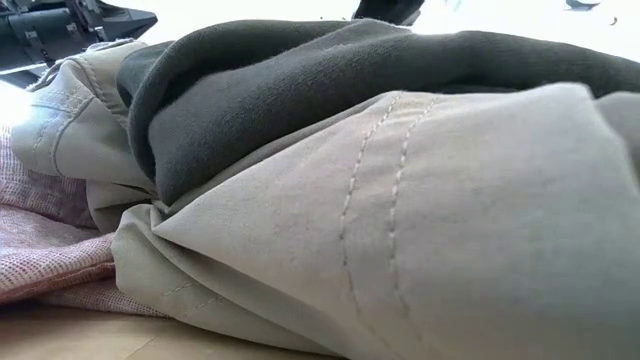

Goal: Sort clothes
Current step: Put the black jacket into the white bin

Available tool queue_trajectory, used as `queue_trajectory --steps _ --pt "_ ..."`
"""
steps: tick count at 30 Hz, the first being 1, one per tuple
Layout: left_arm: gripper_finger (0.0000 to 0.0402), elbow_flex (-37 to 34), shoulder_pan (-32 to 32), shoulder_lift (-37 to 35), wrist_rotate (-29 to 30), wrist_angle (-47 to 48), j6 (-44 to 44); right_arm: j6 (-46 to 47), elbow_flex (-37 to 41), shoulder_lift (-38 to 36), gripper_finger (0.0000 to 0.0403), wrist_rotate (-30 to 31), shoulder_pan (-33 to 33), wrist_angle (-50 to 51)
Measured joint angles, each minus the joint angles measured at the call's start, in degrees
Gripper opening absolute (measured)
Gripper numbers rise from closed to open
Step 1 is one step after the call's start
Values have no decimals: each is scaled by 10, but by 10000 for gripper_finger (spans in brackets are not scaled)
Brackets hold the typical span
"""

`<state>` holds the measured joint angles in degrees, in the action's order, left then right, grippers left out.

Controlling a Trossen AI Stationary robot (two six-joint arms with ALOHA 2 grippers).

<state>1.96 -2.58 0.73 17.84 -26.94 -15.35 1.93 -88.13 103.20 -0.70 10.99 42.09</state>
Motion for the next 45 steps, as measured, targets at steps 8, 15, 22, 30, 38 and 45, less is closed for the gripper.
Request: queue_trajectory --steps 8,15,22,30,38,45 --pt "1 0 0 0 8 2 0 -4 -18 0 280 22 0 24" --pt "1 0 0 0 8 1 0 -4 -18 32 343 22 4 43" --pt "1 0 0 0 8 1 0 -53 -19 131 337 -76 23 87" --pt "1 0 0 0 8 2 0 -108 -22 154 211 -38 58 162" --pt "1 0 0 0 8 2 0 -66 -100 46 34 -44 64 210" --pt "1 0 0 0 8 1 0 -56 -165 -91 43 -5 67 111"
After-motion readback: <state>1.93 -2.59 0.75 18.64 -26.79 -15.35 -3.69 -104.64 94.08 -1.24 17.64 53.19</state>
